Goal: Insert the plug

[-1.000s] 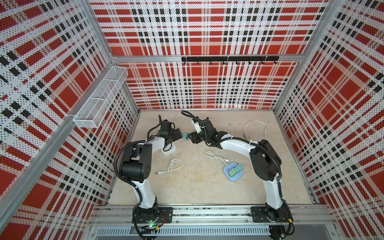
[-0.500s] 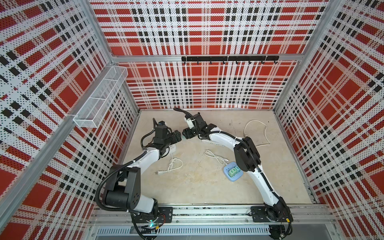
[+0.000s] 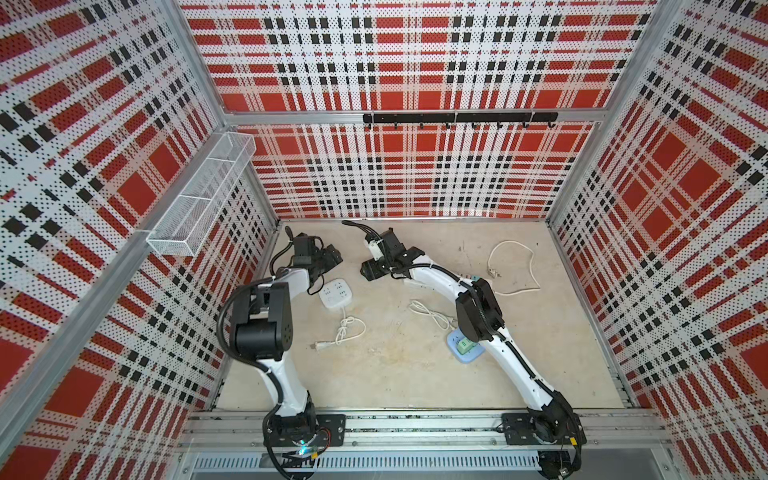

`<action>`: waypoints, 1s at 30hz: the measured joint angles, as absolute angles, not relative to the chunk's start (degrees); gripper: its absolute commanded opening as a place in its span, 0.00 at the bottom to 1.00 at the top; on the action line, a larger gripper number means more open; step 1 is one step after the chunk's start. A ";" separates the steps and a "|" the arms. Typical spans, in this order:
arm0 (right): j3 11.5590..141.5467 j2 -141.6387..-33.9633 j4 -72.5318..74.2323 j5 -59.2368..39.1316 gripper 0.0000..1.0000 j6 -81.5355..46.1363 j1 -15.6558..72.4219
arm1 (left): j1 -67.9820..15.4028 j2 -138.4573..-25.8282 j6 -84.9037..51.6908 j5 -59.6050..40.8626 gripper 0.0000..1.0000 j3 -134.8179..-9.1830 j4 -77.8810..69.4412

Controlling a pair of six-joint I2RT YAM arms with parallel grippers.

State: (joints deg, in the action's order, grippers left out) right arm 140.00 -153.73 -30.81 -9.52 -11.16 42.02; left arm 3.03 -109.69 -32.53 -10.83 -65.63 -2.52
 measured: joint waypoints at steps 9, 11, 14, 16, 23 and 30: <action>141.01 -154.87 -30.50 -11.44 0.70 -11.73 42.02 | -0.84 -109.89 -32.93 -13.21 0.88 -63.51 -1.85; 140.27 -154.87 -30.33 -11.92 0.67 -11.90 42.02 | -1.83 -108.31 -32.88 -13.17 0.88 -61.41 -2.46; 138.50 -154.87 -30.00 -12.60 0.62 -12.23 42.02 | -3.27 -105.56 -32.86 -13.17 0.88 -57.69 -3.20; 137.88 -154.87 -29.26 -12.91 0.61 -12.36 42.02 | -4.01 -103.98 -32.82 -13.15 0.88 -55.66 -3.62; 135.68 -154.34 -26.20 -12.08 0.58 -12.71 42.02 | -6.90 -94.94 -33.34 -11.68 0.88 -45.98 -5.80; 134.50 -153.86 -25.36 -8.54 0.51 -12.80 42.94 | -14.70 -84.23 -34.94 -7.60 0.90 -35.24 -9.19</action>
